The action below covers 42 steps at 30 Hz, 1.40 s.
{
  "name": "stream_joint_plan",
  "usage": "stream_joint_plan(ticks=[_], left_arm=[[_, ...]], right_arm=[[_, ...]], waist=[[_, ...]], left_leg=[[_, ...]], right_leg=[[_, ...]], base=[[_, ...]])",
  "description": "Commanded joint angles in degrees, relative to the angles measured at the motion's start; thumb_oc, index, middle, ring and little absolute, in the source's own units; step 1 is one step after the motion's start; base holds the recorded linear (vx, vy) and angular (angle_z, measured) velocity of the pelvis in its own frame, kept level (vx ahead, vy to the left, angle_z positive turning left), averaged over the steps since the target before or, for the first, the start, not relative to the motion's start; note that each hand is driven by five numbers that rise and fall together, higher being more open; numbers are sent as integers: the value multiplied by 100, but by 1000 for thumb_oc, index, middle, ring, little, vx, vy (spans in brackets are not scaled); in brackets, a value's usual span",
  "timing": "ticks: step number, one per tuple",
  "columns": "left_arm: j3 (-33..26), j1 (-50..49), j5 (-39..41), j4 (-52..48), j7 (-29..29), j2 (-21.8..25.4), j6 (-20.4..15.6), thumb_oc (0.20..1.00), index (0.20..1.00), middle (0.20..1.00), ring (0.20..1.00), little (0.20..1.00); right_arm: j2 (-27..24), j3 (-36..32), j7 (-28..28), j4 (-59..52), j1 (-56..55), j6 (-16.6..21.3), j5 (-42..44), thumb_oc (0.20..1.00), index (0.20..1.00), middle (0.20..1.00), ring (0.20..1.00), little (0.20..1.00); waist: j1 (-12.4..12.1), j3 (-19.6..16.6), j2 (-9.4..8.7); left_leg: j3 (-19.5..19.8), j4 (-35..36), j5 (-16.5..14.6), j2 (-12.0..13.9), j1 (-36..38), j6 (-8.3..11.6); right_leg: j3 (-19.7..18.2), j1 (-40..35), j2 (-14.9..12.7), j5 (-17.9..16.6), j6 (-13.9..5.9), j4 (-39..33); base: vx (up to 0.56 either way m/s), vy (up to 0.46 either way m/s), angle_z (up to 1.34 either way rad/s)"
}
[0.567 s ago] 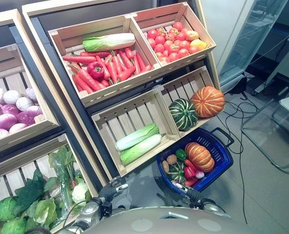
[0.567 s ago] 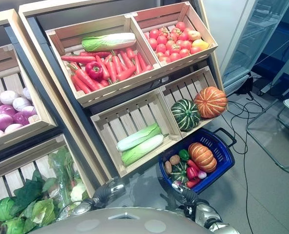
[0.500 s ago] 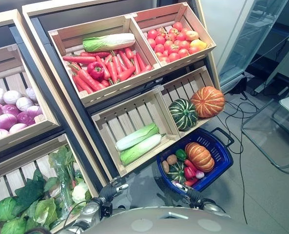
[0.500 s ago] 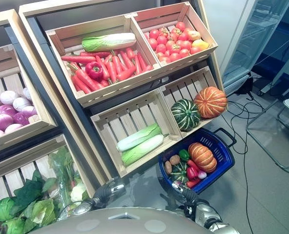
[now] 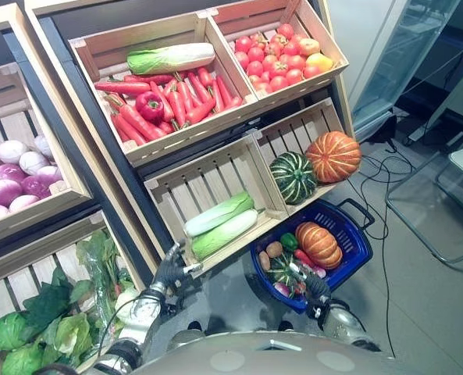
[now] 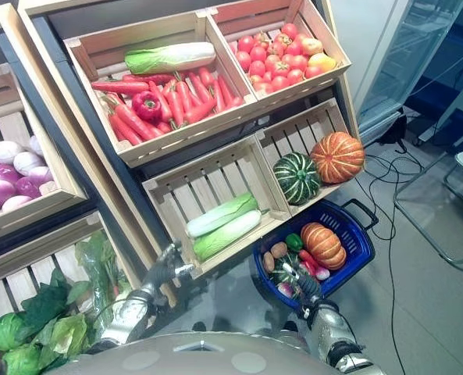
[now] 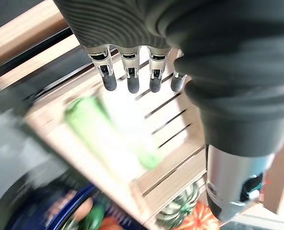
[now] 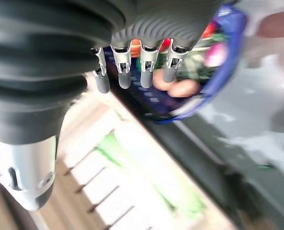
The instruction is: Pick up fruits and vegetables into the basket
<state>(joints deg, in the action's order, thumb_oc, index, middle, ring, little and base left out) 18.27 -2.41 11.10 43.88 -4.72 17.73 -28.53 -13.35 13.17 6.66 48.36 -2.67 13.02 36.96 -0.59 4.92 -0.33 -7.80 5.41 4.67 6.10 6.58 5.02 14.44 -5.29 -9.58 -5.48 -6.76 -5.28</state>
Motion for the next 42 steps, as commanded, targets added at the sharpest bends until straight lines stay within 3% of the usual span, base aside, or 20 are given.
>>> stream_joint_plan(ticks=[1,5,10,15,21,30,38,42], left_arm=[[-113,309,-437,-941,-506,464,-555,1000,1000,1000,1000,1000],[-335,215,-1257,-1831,-1151,853,-706,1000,1000,1000,1000,1000],[-190,709,-2036,-2266,-1829,1171,-220,1000,1000,1000,1000,1000],[351,1738,-1965,-2165,-2159,1245,537,1000,1000,1000,1000,1000],[695,2623,-1728,-1689,-2473,1251,1105,1000,1000,1000,1000,1000],[608,3791,-1264,-355,-2458,1260,1598,1000,1000,1000,1000,1000],[397,4201,-1008,223,-2706,1378,1835,1000,1000,1000,1000,1000],[69,4450,-1032,509,-3364,1590,1841,1000,1000,1000,1000,1000]], right_arm=[[-74,-146,-514,-971,242,488,-178,1000,1000,1000,1000,1000],[-229,-153,-956,-1889,13,611,-457,1000,1000,1000,1000,1000],[-460,-49,-1324,-2515,155,677,-636,1000,1000,1000,1000,1000],[-854,134,-1540,-3107,546,571,-744,1000,1000,1000,1000,1000],[-1162,304,-1656,-3481,834,534,-777,1000,1000,1000,1000,1000],[-1362,475,-1533,-3808,1397,379,-848,1000,1000,1000,1000,1000],[-1465,553,-1444,-3937,1570,226,-838,1000,1000,1000,1000,1000],[-1566,597,-1443,-4084,1548,202,-824,1000,1000,1000,1000,1000]], waist=[[34,445,-99],[80,582,-81],[210,878,29],[497,1417,149],[710,1904,104],[901,2478,-77],[993,2488,-123],[1061,2488,-145]], left_leg=[[-31,-108,-346,-39,123,-207],[-28,-145,-299,22,-11,-174],[5,-331,-217,86,-383,-109],[8,-687,-103,147,-952,-21],[-5,-1139,-37,182,-1632,45],[-199,-1691,-3,224,-2626,83],[-307,-2063,-54,269,-3316,117],[-318,-2395,-123,279,-3827,141]], right_leg=[[-215,-117,-32,307,-2,443],[-217,52,-61,330,7,559],[-265,512,-84,414,68,888],[-443,1209,-65,540,127,1407],[-629,1974,11,658,162,2030],[-686,3087,119,722,191,2711],[-749,3755,128,773,222,2985],[-827,4223,150,834,290,3203]], base=[[50,-46,8],[33,-50,3],[-50,-12,-3],[-107,19,-6],[-49,-19,-15],[-54,-25,-11],[3,11,-5],[6,23,0]])
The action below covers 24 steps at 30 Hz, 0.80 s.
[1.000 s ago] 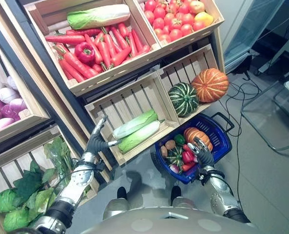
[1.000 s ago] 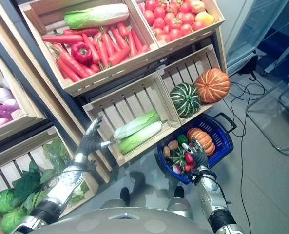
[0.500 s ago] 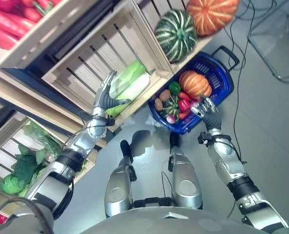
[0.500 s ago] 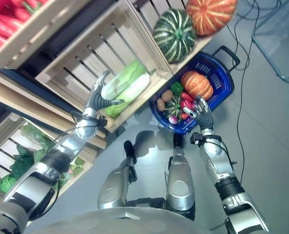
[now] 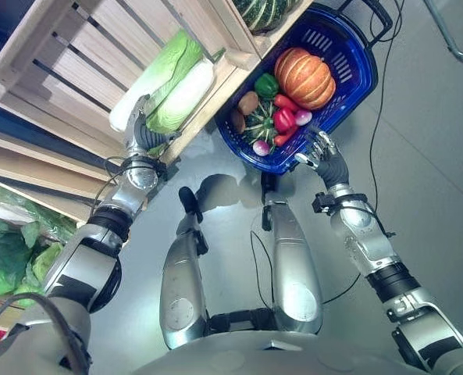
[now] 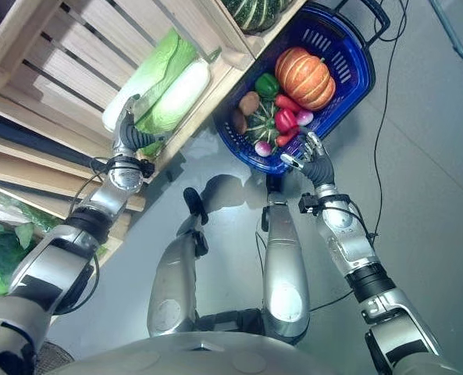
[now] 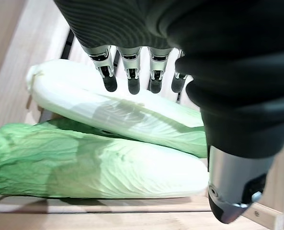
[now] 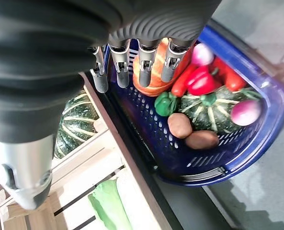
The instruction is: Pick up fruits and vegetables into the basket
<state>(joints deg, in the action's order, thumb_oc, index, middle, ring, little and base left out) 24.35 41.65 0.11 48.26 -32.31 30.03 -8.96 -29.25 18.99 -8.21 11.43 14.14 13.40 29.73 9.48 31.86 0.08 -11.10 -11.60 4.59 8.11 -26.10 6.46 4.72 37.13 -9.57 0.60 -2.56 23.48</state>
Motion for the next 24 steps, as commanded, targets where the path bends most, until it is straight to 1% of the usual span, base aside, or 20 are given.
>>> stream_joint_plan(ticks=[1,3,4,7,11,15,18,19,20,22,23,24], left_arm=[[-614,77,18,78,-747,394,-126,1000,1000,1000,1000,1000],[-763,112,-116,46,-1055,443,-152,1000,1000,1000,1000,1000],[-899,163,-244,0,-1268,491,-284,1000,1000,1000,1000,1000],[-937,197,-363,-72,-1442,542,-379,1000,1000,1000,1000,1000],[-1032,177,-706,-415,-1814,653,-719,1000,1000,1000,1000,1000],[-998,204,-880,-595,-1895,651,-760,1000,1000,1000,1000,1000],[-947,217,-1045,-625,-1851,641,-641,1000,1000,1000,1000,1000],[-926,239,-1084,-622,-1814,649,-549,1000,1000,1000,1000,1000],[-850,312,-1017,-576,-1736,699,-312,1000,1000,1000,1000,1000],[-788,420,-816,-433,-1554,748,-54,1000,1000,1000,1000,1000],[-780,447,-747,-401,-1464,766,17,1000,1000,1000,1000,1000],[-736,543,-594,-265,-1299,802,250,1000,1000,1000,1000,1000]], right_arm=[[16,14,38,-398,-163,182,-82,1000,1000,1000,1000,1000],[8,6,-7,-435,-193,183,-52,1000,1000,1000,1000,1000],[16,10,-43,-424,-212,213,-45,1000,1000,1000,1000,1000],[20,8,-64,-432,-222,206,-54,1000,1000,1000,1000,1000],[-24,7,-66,-503,-266,169,-76,1000,1000,1000,1000,1000],[-7,9,-46,-489,-267,161,-82,1000,1000,1000,1000,1000],[10,13,-46,-491,-239,108,-87,1000,1000,1000,1000,1000],[16,23,-51,-481,-215,96,-100,1000,1000,1000,1000,1000],[3,69,-82,-481,-148,46,-113,1000,1000,1000,1000,1000],[4,96,-84,-472,-72,-38,-125,1000,1000,1000,1000,1000],[0,99,-81,-469,-56,-53,-119,1000,1000,1000,1000,1000],[-2,124,-90,-457,-3,-95,-119,1000,1000,1000,1000,1000]], waist=[[63,-207,-193],[68,-207,-192],[66,-207,-188],[66,-207,-175],[60,-207,-130],[53,-207,-116],[56,-207,-113],[56,-207,-115],[62,-207,-123],[91,-207,-131],[96,-207,-132],[126,-207,-133]], left_leg=[[20,-752,-135,78,-615,3],[14,-813,-164,79,-690,14],[10,-836,-175,68,-757,16],[8,-839,-178,56,-794,13],[-17,-880,-210,37,-829,18],[-50,-896,-236,34,-822,18],[-66,-919,-250,30,-824,19],[-77,-913,-249,30,-823,18],[-100,-906,-238,39,-843,21],[-117,-925,-241,46,-854,18],[-120,-937,-245,48,-863,20],[-134,-969,-245,58,-903,23]], right_leg=[[137,28,148,239,-122,361],[125,99,129,253,-114,390],[123,167,116,250,-109,395],[115,210,109,236,-106,386],[91,259,84,224,-108,390],[109,249,57,218,-114,377],[118,253,37,201,-127,370],[124,250,33,191,-130,350],[126,265,34,174,-129,325],[110,281,52,176,-124,342],[103,289,54,180,-125,352],[78,335,66,186,-125,381]], base=[[0,0,0],[28,16,-4],[0,0,0],[0,0,0],[14,48,1],[2,9,0],[0,0,0],[0,0,0],[0,0,0],[0,0,0],[7,32,-2],[4,36,-2]])
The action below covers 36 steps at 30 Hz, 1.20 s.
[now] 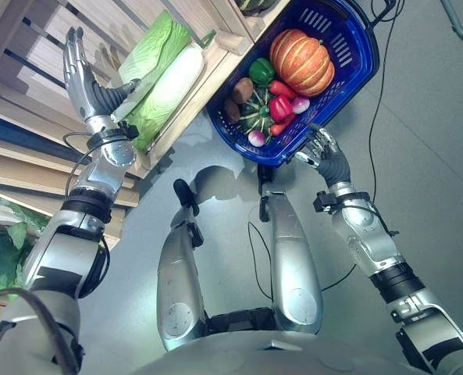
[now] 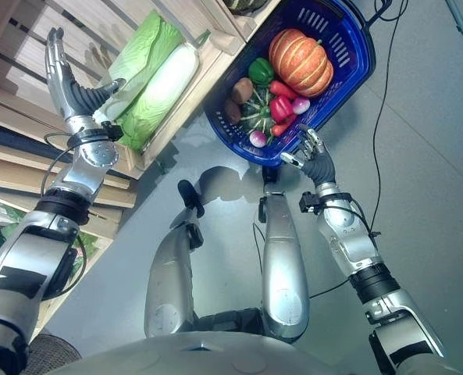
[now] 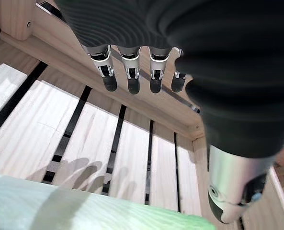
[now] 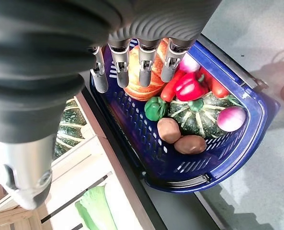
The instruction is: Pick up fruits and vegetables into the basket
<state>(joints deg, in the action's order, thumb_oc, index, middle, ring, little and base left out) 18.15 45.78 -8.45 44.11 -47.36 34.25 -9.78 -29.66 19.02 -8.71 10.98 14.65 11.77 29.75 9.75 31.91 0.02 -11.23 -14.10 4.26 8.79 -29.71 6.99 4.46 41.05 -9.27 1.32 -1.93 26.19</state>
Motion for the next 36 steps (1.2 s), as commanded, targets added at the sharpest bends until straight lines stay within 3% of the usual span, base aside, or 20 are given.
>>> stream_joint_plan(ticks=[1,4,8,15,24,28,30,32,33,36], left_arm=[[-87,207,280,259,280,406,477,1000,1000,1000,1000,1000],[-12,362,523,488,495,482,697,1000,1000,1000,1000,1000],[119,687,829,830,741,543,1262,1000,1000,1000,1000,1000],[196,1106,1240,1250,944,655,1696,1000,1000,1000,1000,1000],[598,1402,1627,1776,2025,729,2008,1000,1000,1000,1000,1000],[699,1369,1729,1770,2577,707,1858,1000,1000,1000,1000,1000],[797,1258,1923,1774,3310,642,1851,1000,1000,1000,1000,1000],[930,1166,1817,1622,3759,600,1657,1000,1000,1000,1000,1000],[996,1055,1890,1556,3943,564,1720,1000,1000,1000,1000,1000],[1112,959,1806,1468,4068,579,1918,1000,1000,1000,1000,1000]], right_arm=[[29,137,-68,-423,-6,12,-111,1000,1000,1000,1000,1000],[11,152,-65,-447,58,-69,-63,1000,1000,1000,1000,1000],[-78,216,-107,-485,191,-241,23,1000,1000,1000,1000,1000],[-165,202,-155,-481,286,-485,83,1000,1000,1000,1000,1000],[-275,229,-132,-553,367,-630,137,1000,1000,1000,1000,1000],[-297,218,-89,-618,366,-682,140,1000,1000,1000,1000,1000],[-288,207,-13,-618,305,-733,137,1000,1000,1000,1000,1000],[-333,141,71,-676,310,-822,117,1000,1000,1000,1000,1000],[-346,150,109,-676,231,-830,119,1000,1000,1000,1000,1000],[-431,103,223,-658,198,-835,106,1000,1000,1000,1000,1000]], waist=[[116,-212,-130],[159,-212,-134],[235,-212,-138],[323,-212,-96],[436,-212,-76],[469,-212,-65],[490,-212,-48],[515,-212,-27],[528,-212,-23],[559,-212,5]], left_leg=[[-133,-739,-213,-5,-566,-28],[-162,-755,-199,16,-613,-20],[-207,-760,-171,32,-722,-5],[-240,-820,-155,11,-961,0],[-284,-955,-192,-7,-1276,-21],[-323,-979,-213,-5,-1338,-28],[-279,-1033,-396,-17,-1208,29],[-375,-971,-243,-9,-1280,-31],[-337,-1036,-425,-4,-1136,28],[-405,-1018,-411,29,-1095,32]], right_leg=[[96,-32,39,113,-187,122],[64,27,47,99,-191,132],[16,147,68,81,-187,122],[-54,402,84,74,-175,166],[-160,726,111,7,-193,192],[-200,804,130,-10,-207,189],[-228,681,139,174,-254,258],[-239,788,132,-9,-226,183],[-246,649,122,178,-272,258],[-248,637,94,156,-296,232]], base=[[3,39,-3],[1,29,-7],[-1,42,-3],[3,50,-5],[0,40,-2],[-1,17,-1],[35,48,-3],[17,56,-7],[89,75,-5],[31,60,-3]])
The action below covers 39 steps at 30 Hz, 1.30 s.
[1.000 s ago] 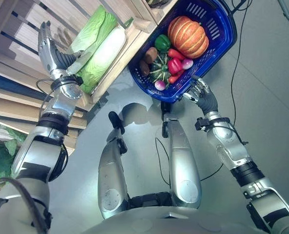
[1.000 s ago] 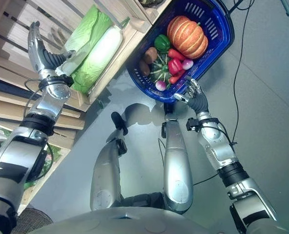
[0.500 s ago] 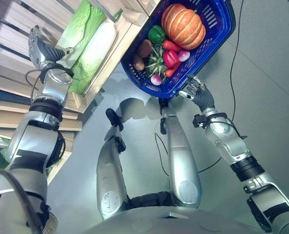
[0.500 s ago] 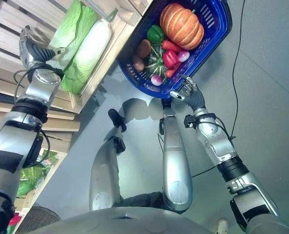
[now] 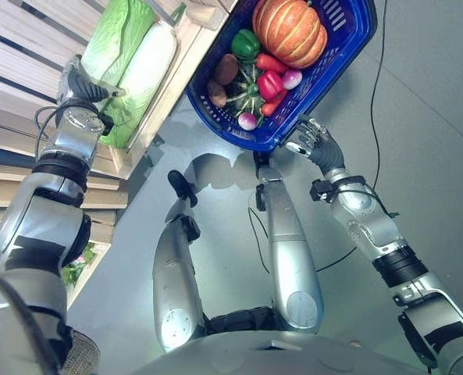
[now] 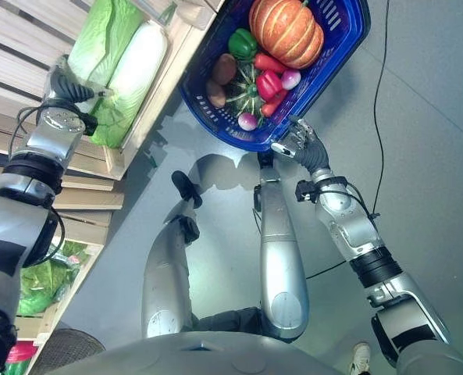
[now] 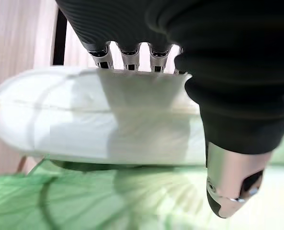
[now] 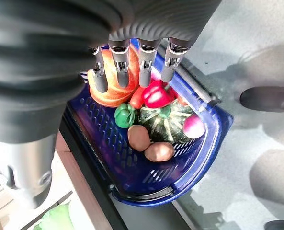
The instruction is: Pick up fruits and vegetables into the basket
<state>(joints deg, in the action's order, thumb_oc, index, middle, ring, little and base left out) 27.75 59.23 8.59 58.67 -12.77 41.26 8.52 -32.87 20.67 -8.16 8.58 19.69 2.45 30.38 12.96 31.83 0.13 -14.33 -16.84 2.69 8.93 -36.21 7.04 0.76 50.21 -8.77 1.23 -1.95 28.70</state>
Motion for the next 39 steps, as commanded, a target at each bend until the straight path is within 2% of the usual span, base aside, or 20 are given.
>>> stream_joint_plan(ticks=[1,4,6,11,18,19,20,21,26,32,33,34,35,36,39], left_arm=[[139,-391,70,44,563,-112,129,1000,1000,1000,1000,1000],[141,-363,102,140,405,-86,277,1000,1000,1000,1000,1000],[74,-292,254,413,359,-72,724,1000,1000,1000,1000,1000],[-42,-258,197,707,311,-79,905,1000,1000,1000,1000,1000],[-78,-289,30,992,-182,-174,1286,1000,1000,1000,1000,1000],[-84,-279,0,1021,-203,-175,1309,815,815,815,815,815],[-84,-268,-69,1059,-285,-180,1345,385,385,385,385,385],[-74,-257,-108,1074,-317,-185,1334,200,200,200,200,200],[-78,-292,-200,961,-394,-189,1236,200,200,200,200,200],[-229,-474,71,682,-532,-243,1055,200,200,200,200,200],[-300,-495,145,592,-616,-242,957,200,200,200,200,200],[-293,-556,162,582,-645,-260,926,200,200,200,200,200],[-366,-625,213,469,-763,-260,809,200,200,200,200,200],[-445,-644,266,368,-874,-239,605,200,200,200,200,200],[-650,-839,424,-89,-1148,-165,186,200,200,200,200,200]], right_arm=[[-132,-68,177,-419,-306,96,34,1000,1000,1000,1000,1000],[-167,-79,186,-443,-303,70,37,1000,1000,1000,1000,1000],[-163,-84,186,-456,-334,74,21,1000,1000,1000,1000,1000],[-155,-71,148,-486,-403,87,87,1000,1000,1000,1000,1000],[-100,52,57,-446,-327,137,111,1000,1000,1000,1000,1000],[-87,68,38,-437,-310,137,114,1000,1000,1000,1000,1000],[-77,89,15,-437,-291,136,124,1000,1000,1000,1000,1000],[-70,99,2,-438,-278,133,129,1000,1000,1000,1000,1000],[-70,120,-30,-464,-245,174,179,1000,1000,1000,1000,1000],[-40,39,117,-655,-300,320,186,1000,1000,1000,1000,1000],[-49,4,140,-712,-235,342,165,1000,1000,1000,1000,1000],[-42,17,143,-716,-285,345,160,1000,1000,1000,1000,1000],[-33,-17,141,-772,-287,375,90,1000,1000,1000,1000,1000],[-32,-54,155,-825,-243,416,64,1000,1000,1000,1000,1000],[-69,-193,214,-1062,-327,522,17,1000,1000,1000,1000,1000]], waist=[[246,-204,-2],[264,-204,-2],[289,-204,-23],[299,-204,-77],[288,-204,-115],[286,-204,-120],[282,-204,-124],[282,-204,-126],[257,-204,-130],[210,-204,-96],[188,-204,-85],[186,-204,-86],[165,-204,-76],[143,-204,-67],[81,-204,-52]], left_leg=[[-113,-725,-246,17,-430,28],[-140,-716,-237,30,-425,33],[-152,-740,-239,46,-457,35],[-130,-776,-249,60,-489,37],[-101,-809,-260,58,-500,41],[-98,-816,-260,62,-506,43],[-94,-823,-261,67,-511,42],[-92,-822,-260,67,-511,42],[-74,-813,-260,65,-508,40],[-50,-749,-257,30,-366,32],[-99,-662,-80,21,-435,-32],[-39,-721,-250,17,-309,26],[-32,-697,-250,7,-235,26],[-88,-611,-77,7,-282,-33],[-65,-546,-89,-17,-78,-42]], right_leg=[[122,-291,43,162,-295,-41],[115,-293,40,162,-293,-58],[104,-271,51,170,-286,-58],[97,-253,74,170,-270,-43],[92,-254,98,176,-248,-24],[92,-250,98,177,-245,-19],[93,-246,97,178,-241,-12],[93,-247,97,178,-240,-11],[89,-264,102,185,-226,-16],[106,-386,86,222,-227,-13],[117,-307,78,45,-185,-95],[114,-442,73,227,-223,-25],[124,-513,58,238,-223,-39],[146,-458,43,62,-185,-132],[199,-670,5,84,-196,-184]], base=[[-1,41,-3],[0,24,-5],[0,0,0],[0,0,0],[0,0,0],[0,0,0],[0,0,0],[0,0,0],[0,0,0],[-10,1,0],[0,0,0],[0,0,0],[0,0,0],[-60,9,0],[-20,-4,1]])
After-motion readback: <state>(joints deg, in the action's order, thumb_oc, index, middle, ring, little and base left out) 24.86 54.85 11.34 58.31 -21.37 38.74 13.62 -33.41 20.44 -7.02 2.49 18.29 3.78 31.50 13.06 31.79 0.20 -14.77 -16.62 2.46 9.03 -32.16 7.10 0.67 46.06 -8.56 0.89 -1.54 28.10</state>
